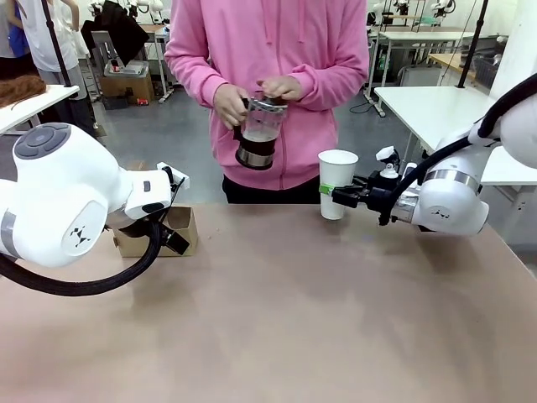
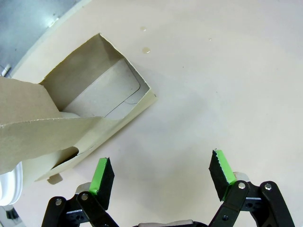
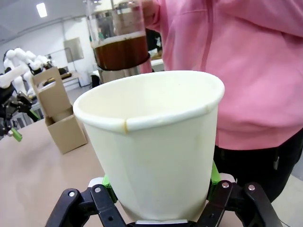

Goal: Pour a drink into a cup and package it in a carrier.
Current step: Pick up the 600 ml Paper Cup and place it in the middle top area of the table, then when a person places the Paper Cup Lid on the 600 ml Paper Cup , lift the 600 ml Paper Cup.

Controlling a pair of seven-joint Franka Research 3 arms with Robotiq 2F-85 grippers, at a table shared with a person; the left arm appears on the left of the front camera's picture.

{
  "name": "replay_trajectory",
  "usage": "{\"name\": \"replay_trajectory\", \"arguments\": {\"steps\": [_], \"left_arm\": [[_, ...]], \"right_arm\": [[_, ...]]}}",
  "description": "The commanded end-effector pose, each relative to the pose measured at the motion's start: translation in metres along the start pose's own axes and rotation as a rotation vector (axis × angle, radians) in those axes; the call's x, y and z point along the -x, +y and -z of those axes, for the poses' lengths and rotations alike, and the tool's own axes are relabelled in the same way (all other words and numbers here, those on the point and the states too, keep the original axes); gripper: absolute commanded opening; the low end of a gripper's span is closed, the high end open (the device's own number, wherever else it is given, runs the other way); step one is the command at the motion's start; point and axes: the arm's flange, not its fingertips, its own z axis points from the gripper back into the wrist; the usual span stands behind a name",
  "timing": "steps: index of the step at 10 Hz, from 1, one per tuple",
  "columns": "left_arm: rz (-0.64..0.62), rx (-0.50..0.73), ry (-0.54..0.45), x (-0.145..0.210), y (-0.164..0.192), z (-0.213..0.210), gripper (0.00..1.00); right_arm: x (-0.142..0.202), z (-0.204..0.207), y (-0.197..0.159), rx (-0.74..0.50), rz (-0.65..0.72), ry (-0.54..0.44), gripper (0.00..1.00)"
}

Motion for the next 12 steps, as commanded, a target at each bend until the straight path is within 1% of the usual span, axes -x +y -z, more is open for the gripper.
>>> {"name": "replay_trajectory", "arguments": {"steps": [1,12], "left_arm": [[-0.002,0.002,-0.001,0.0001,0.0004,-0.0005,1.00],[-0.002,0.002,-0.001,0.0001,0.0004,-0.0005,1.00]], "right_arm": [[-0.0005,0.0009,0.0001,0.014,-0.005,0.014,0.80],[-0.0005,0.0009,0.0001,0.014,-0.005,0.014,0.80]]}}
